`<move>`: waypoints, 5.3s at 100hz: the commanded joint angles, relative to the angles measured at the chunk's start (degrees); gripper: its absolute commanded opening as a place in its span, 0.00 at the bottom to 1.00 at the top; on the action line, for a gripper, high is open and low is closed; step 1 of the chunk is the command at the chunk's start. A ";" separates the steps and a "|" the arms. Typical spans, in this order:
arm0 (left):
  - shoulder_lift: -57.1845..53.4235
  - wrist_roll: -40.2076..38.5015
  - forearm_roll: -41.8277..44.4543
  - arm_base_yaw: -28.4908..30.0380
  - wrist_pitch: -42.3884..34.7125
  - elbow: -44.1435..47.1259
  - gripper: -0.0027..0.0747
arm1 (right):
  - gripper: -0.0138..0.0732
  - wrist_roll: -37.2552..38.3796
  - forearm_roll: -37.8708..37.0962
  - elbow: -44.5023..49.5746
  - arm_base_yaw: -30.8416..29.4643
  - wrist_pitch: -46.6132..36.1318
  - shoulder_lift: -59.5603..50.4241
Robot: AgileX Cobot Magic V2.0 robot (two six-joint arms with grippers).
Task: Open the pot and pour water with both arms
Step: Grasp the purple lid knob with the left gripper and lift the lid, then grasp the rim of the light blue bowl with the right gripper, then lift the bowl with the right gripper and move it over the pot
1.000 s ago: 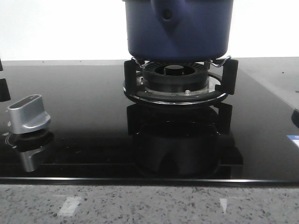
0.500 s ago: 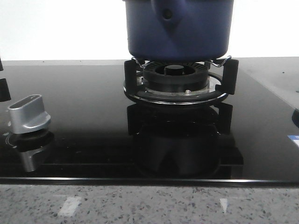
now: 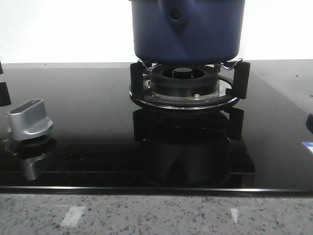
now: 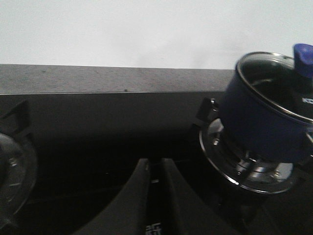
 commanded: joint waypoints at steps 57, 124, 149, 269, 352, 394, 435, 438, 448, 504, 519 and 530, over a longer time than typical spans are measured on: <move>25.91 50.95 -53.22 -5.70 17.23 -12.26 0.58 | 0.60 -4.15 2.78 -4.10 -0.02 -1.30 1.55; 54.19 57.26 -47.80 -18.30 14.00 -41.57 0.71 | 0.60 -4.15 0.88 -4.10 -0.02 1.35 1.55; 55.42 57.52 -48.02 -19.82 13.99 -42.86 0.71 | 0.60 -4.15 0.88 -4.10 -0.02 1.35 1.55; 57.76 58.20 -48.70 -22.32 11.10 -42.98 0.33 | 0.60 -4.15 0.88 -4.10 -0.02 1.62 1.55; 57.19 49.92 -44.53 -9.97 23.61 -58.52 0.33 | 0.60 -3.19 -5.48 -8.37 -4.79 -0.34 9.80; 55.14 48.51 -44.39 1.39 25.98 -59.26 0.33 | 0.60 -0.88 -5.48 -22.75 -17.51 3.62 32.81; 55.14 48.51 -44.39 4.70 28.11 -59.26 0.33 | 0.52 -0.88 -5.49 -27.29 -17.92 5.89 46.35; 55.14 48.51 -44.39 4.70 28.11 -59.26 0.33 | 0.47 -0.88 -5.37 -27.29 -17.92 5.89 46.74; 55.14 48.51 -44.39 4.70 28.11 -59.26 0.33 | 0.22 -0.88 -5.37 -27.29 -17.92 5.89 47.09; 55.14 48.51 -44.39 4.70 27.69 -59.26 0.33 | 0.11 0.40 -4.09 -42.99 -11.23 18.75 47.23; 55.14 48.51 -44.39 4.70 27.45 -59.26 0.33 | 0.11 1.81 -4.11 -53.35 -8.20 22.95 48.62; 55.14 48.51 -44.39 4.70 27.26 -59.26 0.33 | 0.11 2.92 -4.11 -61.70 -5.89 26.52 50.92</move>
